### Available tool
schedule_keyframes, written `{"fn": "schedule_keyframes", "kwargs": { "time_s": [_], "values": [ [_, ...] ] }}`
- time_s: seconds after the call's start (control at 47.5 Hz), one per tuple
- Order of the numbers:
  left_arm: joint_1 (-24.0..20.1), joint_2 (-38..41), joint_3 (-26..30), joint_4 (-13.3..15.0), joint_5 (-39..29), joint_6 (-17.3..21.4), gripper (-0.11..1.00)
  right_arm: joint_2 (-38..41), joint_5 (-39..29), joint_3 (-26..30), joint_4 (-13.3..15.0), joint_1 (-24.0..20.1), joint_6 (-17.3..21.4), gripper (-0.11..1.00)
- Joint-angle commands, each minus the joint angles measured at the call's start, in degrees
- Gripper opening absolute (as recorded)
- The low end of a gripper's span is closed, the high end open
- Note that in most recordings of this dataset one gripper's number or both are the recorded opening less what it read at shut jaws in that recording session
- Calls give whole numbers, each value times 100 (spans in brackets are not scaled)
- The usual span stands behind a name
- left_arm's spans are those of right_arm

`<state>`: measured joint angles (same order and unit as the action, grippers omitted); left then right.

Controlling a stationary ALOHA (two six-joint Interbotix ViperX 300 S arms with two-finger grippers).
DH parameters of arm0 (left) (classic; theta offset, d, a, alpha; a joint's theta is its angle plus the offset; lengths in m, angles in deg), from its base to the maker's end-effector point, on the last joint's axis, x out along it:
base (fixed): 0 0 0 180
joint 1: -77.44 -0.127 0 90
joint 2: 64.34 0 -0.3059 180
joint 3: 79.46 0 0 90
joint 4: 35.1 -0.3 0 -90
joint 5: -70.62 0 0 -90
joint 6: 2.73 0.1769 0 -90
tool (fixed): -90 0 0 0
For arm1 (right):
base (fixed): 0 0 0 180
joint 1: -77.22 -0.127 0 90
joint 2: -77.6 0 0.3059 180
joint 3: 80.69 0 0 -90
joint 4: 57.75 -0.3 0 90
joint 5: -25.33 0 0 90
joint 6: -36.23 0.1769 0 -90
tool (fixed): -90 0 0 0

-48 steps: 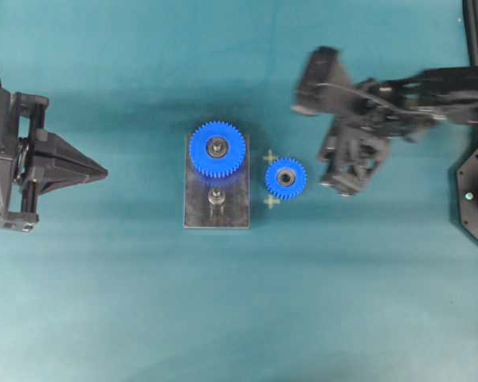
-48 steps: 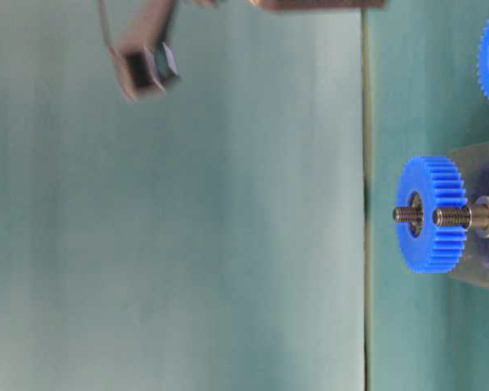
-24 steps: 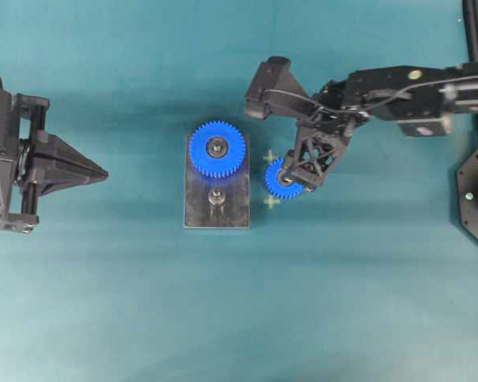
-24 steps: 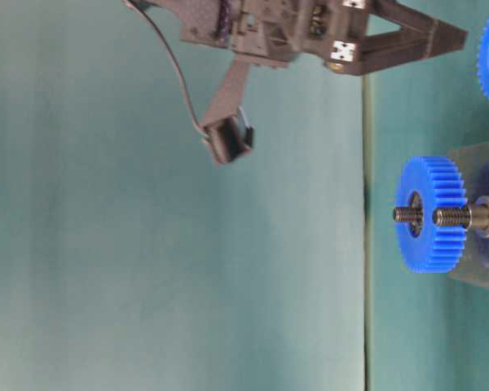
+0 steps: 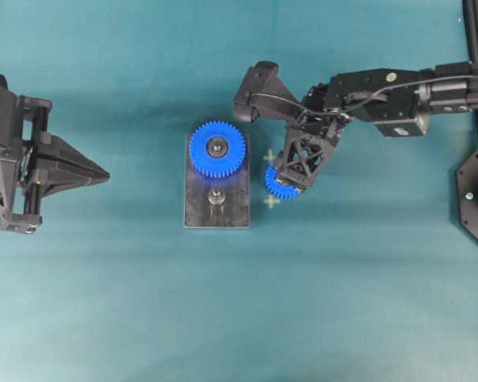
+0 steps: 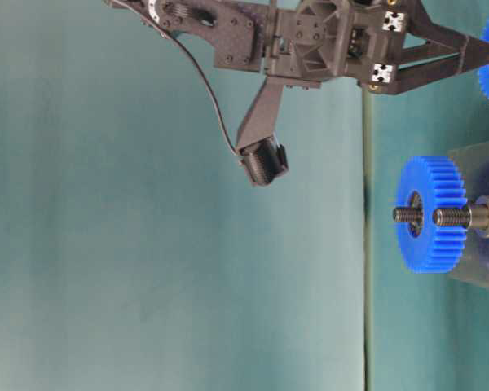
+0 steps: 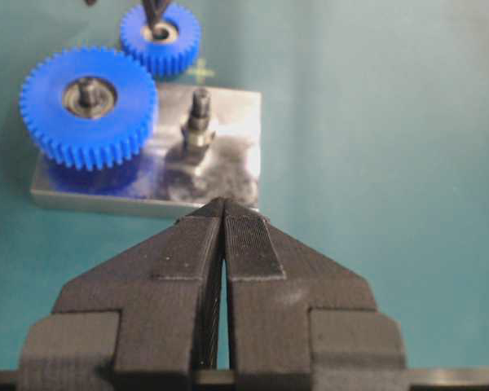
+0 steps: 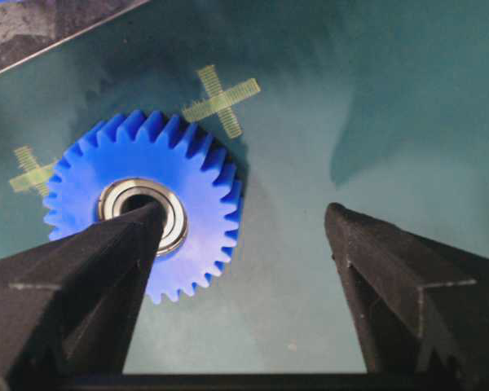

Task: Fit the small gear onto the shaft.
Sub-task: 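Lower the right gripper and grasp the small blue gear by its bore, then lift the small gear and carry it over the empty shaft on the plate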

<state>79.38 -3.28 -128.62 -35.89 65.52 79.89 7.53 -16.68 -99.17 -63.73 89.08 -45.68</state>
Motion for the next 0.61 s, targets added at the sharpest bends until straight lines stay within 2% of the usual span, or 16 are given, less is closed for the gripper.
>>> {"fn": "schedule_keyframes", "kwargs": {
  "time_s": [0.0, 0.4, 0.442, 0.589],
  "values": [
    [18, 9, 88, -18, 26, -18, 0, -35, 0, 105, 9, -35, 62, 87],
    [18, 9, 88, -18, 35, -18, 0, 105, 0, 97, 9, -44, 26, 83],
    [18, 9, 88, -18, 35, -18, 0, 105, 0, 88, 9, -53, 35, 78],
    [18, 9, 62, -18, 35, -26, 0, 88, 26, 114, -18, -97, 62, 44]
  ]
}}
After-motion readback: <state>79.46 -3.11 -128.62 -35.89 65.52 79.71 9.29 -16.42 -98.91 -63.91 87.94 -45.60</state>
